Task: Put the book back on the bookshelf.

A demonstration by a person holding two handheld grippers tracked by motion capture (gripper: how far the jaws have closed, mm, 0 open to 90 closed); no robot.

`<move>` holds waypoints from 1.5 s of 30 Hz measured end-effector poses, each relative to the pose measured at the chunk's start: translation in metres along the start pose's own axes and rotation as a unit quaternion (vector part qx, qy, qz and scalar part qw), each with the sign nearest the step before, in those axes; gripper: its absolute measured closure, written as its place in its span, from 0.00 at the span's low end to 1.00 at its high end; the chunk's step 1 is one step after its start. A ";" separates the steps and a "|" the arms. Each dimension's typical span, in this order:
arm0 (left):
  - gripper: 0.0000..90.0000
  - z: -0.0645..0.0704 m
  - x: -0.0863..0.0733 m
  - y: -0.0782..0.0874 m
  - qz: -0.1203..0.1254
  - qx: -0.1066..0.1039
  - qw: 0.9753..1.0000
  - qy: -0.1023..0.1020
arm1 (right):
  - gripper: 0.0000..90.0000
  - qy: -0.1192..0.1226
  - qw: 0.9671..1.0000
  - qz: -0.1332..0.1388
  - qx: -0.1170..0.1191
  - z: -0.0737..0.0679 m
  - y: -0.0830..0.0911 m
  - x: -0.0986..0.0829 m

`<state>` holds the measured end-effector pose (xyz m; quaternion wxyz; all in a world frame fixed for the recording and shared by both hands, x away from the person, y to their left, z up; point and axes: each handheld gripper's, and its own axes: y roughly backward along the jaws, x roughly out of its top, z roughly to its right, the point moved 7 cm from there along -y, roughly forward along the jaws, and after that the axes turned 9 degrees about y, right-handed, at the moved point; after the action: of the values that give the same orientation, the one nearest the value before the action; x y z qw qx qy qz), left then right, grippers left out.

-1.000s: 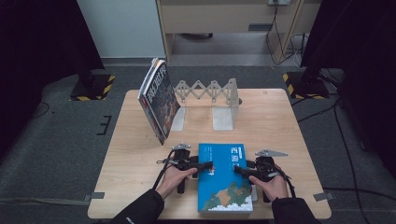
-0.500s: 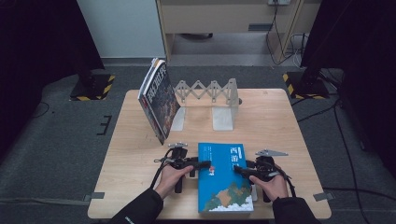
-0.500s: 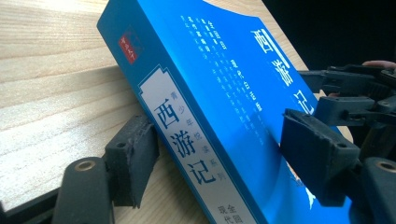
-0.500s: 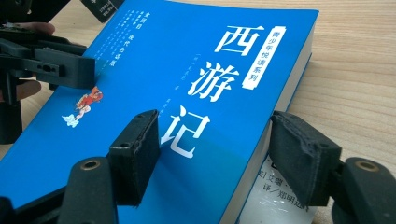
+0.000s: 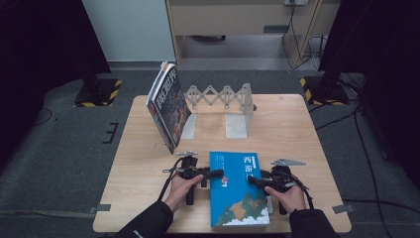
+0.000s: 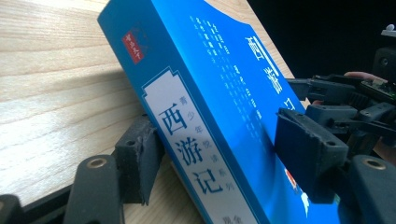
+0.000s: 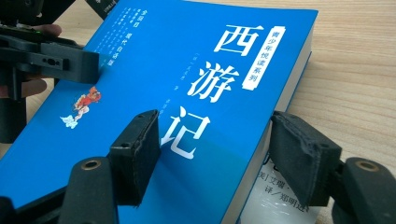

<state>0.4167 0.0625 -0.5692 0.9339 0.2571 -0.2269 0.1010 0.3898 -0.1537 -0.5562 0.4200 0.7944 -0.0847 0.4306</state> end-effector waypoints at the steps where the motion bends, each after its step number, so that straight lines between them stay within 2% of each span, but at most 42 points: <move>1: 0.36 0.000 0.000 0.000 -0.001 0.000 1.000 0.000 | 0.38 0.000 1.000 0.000 0.000 0.000 0.000 0.000; 4: 0.36 0.000 0.000 -0.001 -0.001 0.001 1.000 -0.001 | 0.38 0.000 1.000 0.000 -0.001 0.000 0.000 0.000; 7: 0.37 0.003 0.001 0.001 -0.003 0.002 1.000 -0.015 | 0.38 0.001 1.000 -0.001 0.000 0.000 0.000 0.000; 9: 0.41 0.011 0.005 0.005 0.012 -0.010 1.000 -0.025 | 0.38 -0.001 1.000 -0.002 -0.001 0.000 0.000 0.000; 10: 0.44 0.011 0.005 0.005 0.012 -0.010 1.000 -0.025 | 0.38 0.002 1.000 -0.001 -0.002 0.002 0.001 0.000; 11: 0.46 0.020 0.008 0.007 0.016 -0.017 0.999 -0.033 | 0.38 -0.003 1.000 0.000 0.000 0.002 0.001 0.000; 14: 0.48 0.027 0.008 0.009 0.012 -0.014 0.999 -0.049 | 0.38 -0.009 1.000 0.004 0.004 0.002 0.001 0.001; 18: 0.48 0.026 0.007 0.008 0.008 -0.006 0.999 -0.047 | 0.38 -0.005 1.000 0.003 0.003 0.001 0.000 0.001; 22: 0.48 0.026 0.007 0.007 0.010 -0.006 0.999 -0.045 | 0.38 -0.004 1.000 0.003 0.001 0.001 0.000 0.001; 23: 0.48 0.026 0.007 0.006 0.008 -0.011 0.999 -0.050 | 0.38 -0.002 1.000 0.002 0.002 0.001 0.000 0.001; 25: 0.49 0.026 0.007 0.006 0.001 -0.016 0.999 -0.050 | 0.38 -0.001 1.000 0.001 0.003 0.001 0.001 0.001; 29: 0.48 0.027 0.005 0.006 -0.013 -0.012 0.999 -0.048 | 0.38 0.005 1.000 0.003 0.002 0.000 0.000 0.002; 33: 0.45 0.026 0.003 0.005 -0.017 -0.006 0.997 -0.070 | 0.38 0.008 1.000 0.004 0.002 0.000 0.000 0.002; 36: 0.45 0.026 0.003 0.005 -0.025 -0.004 0.998 -0.057 | 0.38 0.008 1.000 0.002 0.004 -0.001 0.000 0.002; 39: 0.45 0.026 0.003 0.005 -0.024 -0.001 0.998 -0.057 | 0.38 0.014 1.000 0.002 0.003 0.000 0.000 0.002; 42: 0.48 0.026 0.004 0.006 -0.015 -0.006 0.999 -0.034 | 0.38 0.014 1.000 0.000 0.003 0.000 0.000 0.002; 45: 0.50 0.026 0.005 0.007 -0.012 -0.007 0.999 -0.031 | 0.38 0.016 1.000 0.000 0.003 0.000 0.000 0.003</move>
<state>0.4087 0.0549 -0.5437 0.9295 0.2561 -0.2531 0.0800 0.3914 -0.1531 -0.5543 0.4187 0.7888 -0.0763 0.4435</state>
